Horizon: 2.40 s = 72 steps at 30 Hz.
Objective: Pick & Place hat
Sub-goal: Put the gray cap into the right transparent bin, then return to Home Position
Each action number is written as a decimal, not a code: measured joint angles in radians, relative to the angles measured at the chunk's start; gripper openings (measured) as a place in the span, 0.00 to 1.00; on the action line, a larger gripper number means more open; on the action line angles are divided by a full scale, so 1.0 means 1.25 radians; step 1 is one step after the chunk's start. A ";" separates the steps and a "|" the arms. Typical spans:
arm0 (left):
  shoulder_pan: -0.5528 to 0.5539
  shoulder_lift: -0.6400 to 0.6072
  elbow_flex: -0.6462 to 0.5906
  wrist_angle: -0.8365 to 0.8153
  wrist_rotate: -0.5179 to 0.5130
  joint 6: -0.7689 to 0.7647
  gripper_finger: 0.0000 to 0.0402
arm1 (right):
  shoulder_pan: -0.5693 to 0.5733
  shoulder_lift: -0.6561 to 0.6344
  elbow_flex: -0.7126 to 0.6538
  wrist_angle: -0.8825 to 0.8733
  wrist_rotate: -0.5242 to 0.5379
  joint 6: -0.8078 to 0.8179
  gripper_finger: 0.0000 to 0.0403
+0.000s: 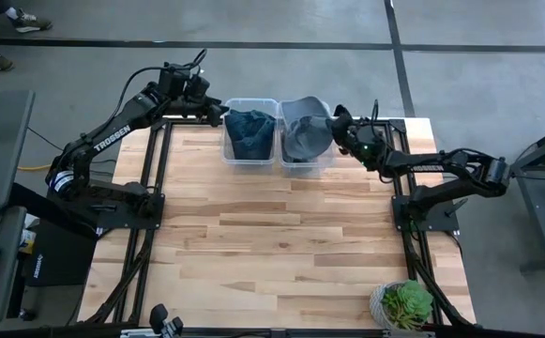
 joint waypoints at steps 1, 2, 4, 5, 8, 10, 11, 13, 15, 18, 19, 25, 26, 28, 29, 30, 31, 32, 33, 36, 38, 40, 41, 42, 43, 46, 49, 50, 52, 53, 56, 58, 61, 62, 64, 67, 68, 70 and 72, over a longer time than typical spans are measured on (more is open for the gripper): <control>0.000 0.000 0.000 -0.003 0.000 0.000 0.48 | 0.004 0.000 0.000 -0.005 0.007 0.003 0.01; 0.000 0.000 0.000 -0.007 0.000 0.000 0.48 | 0.008 0.000 0.000 -0.012 0.016 0.005 0.01; 0.000 0.000 0.000 -0.010 0.000 0.000 0.48 | 0.016 0.000 0.000 -0.023 0.029 0.007 0.01; 0.000 0.000 0.000 -0.009 0.000 0.000 0.48 | 0.019 0.000 0.000 -0.028 0.034 0.007 0.01; 0.000 0.000 0.000 -0.009 0.000 0.000 0.48 | 0.024 0.000 0.000 -0.064 0.036 0.007 0.01; 0.000 0.000 0.000 -0.009 0.000 0.003 0.48 | 0.024 0.000 0.000 -0.085 0.027 0.007 0.02; 0.000 0.000 0.000 -0.009 0.000 0.009 0.48 | 0.024 0.000 0.000 -0.089 0.019 0.007 0.03; 0.000 0.000 0.000 -0.009 0.001 0.013 0.48 | 0.023 0.000 0.000 -0.092 -0.001 -0.007 0.07; 0.000 0.000 0.000 -0.009 0.001 0.015 0.48 | 0.018 0.000 0.000 -0.091 -0.027 -0.031 0.10; 0.000 0.000 0.000 -0.009 0.001 0.015 0.48 | 0.010 0.000 0.001 -0.084 -0.058 -0.057 0.14; 0.000 0.000 0.000 -0.009 0.002 0.016 0.48 | 0.009 0.000 0.001 -0.079 -0.063 -0.066 0.15; 0.000 0.000 0.000 -0.009 0.003 0.016 0.48 | 0.007 0.000 0.001 -0.033 -0.077 -0.147 0.17; 0.000 0.000 0.000 -0.008 0.002 0.016 0.48 | 0.004 0.000 0.001 -0.033 -0.088 -0.155 0.17; 0.000 0.000 0.000 -0.009 0.003 0.017 0.48 | -0.006 0.000 0.001 -0.033 -0.116 -0.174 0.17; 0.000 0.000 0.000 -0.009 0.003 0.018 0.48 | -0.011 0.000 0.001 -0.033 -0.131 -0.187 0.17; 0.000 0.000 0.000 -0.009 0.003 0.018 0.48 | -0.017 0.000 0.001 -0.034 -0.147 -0.201 0.17; 0.000 0.000 0.000 -0.009 0.003 0.018 0.48 | -0.023 0.000 0.001 -0.034 -0.161 -0.215 0.17; 0.000 0.000 0.000 -0.009 0.003 0.018 0.48 | -0.029 0.000 0.001 -0.034 -0.174 -0.230 0.17; 0.000 0.000 0.000 -0.009 0.003 0.018 0.48 | -0.035 0.000 0.001 -0.034 -0.183 -0.242 0.17; 0.000 0.000 0.000 -0.009 0.004 0.018 0.48 | -0.056 0.000 0.001 -0.034 -0.227 -0.283 0.18; 0.000 0.000 0.000 -0.009 0.010 0.018 0.48 | -0.071 0.000 0.001 -0.034 -0.264 -0.307 0.18; 0.000 0.000 0.000 -0.009 0.023 0.018 0.48 | -0.082 0.000 0.001 -0.034 -0.294 -0.323 0.18; 0.000 0.000 0.000 -0.009 0.024 0.018 0.48 | -0.089 0.000 0.001 -0.034 -0.309 -0.332 0.18; 0.000 0.000 0.000 -0.009 0.025 0.018 0.48 | -0.095 0.000 0.001 -0.033 -0.326 -0.339 0.18; 0.000 0.000 0.000 -0.009 0.025 0.018 0.48 | -0.101 0.000 0.001 -0.031 -0.344 -0.350 0.18; 0.000 0.000 0.000 -0.009 0.026 0.017 0.48 | -0.121 0.000 0.001 -0.027 -0.409 -0.377 0.22; 0.000 0.000 0.000 -0.009 0.026 0.016 0.48 | -0.147 0.000 0.001 -0.027 -0.471 -0.414 0.29; 0.000 0.000 0.000 -0.009 0.026 0.016 0.48 | -0.156 0.000 0.001 -0.028 -0.486 -0.425 0.32; 0.000 0.000 0.000 -0.009 0.026 0.016 0.48 | -0.176 0.000 0.001 -0.029 -0.519 -0.440 0.38; 0.000 0.000 0.000 -0.009 0.026 0.016 0.48 | -0.187 0.000 0.001 -0.028 -0.534 -0.445 0.41; 0.000 0.000 0.000 -0.009 0.026 0.016 0.48 | -0.219 -0.003 0.001 -0.033 -0.575 -0.461 0.50; 0.000 0.000 0.000 -0.009 0.026 0.016 0.48 | -0.238 -0.010 0.001 -0.040 -0.578 -0.468 0.54; 0.000 0.000 0.000 -0.009 0.042 0.016 0.48 | -0.269 -0.030 0.001 -0.058 -0.577 -0.482 0.57; 0.000 0.000 0.000 -0.009 0.044 0.016 0.48 | -0.278 -0.037 0.001 -0.062 -0.576 -0.482 0.58; 0.000 0.000 0.000 -0.009 0.045 0.016 0.48 | -0.294 -0.056 0.001 -0.068 -0.575 -0.494 0.58; 0.000 0.000 0.000 -0.009 0.045 0.016 0.48 | -0.310 -0.090 0.001 -0.061 -0.573 -0.503 0.56; 0.000 0.000 0.000 -0.009 0.044 0.016 0.48 | -0.316 -0.104 0.001 -0.055 -0.572 -0.506 0.55; 0.000 0.000 0.000 -0.009 0.045 0.014 0.48 | -0.324 -0.131 0.001 -0.019 -0.577 -0.527 0.54; 0.000 0.000 0.000 -0.008 0.044 0.006 0.48 | -0.327 -0.158 0.019 -0.001 -0.600 -0.556 0.52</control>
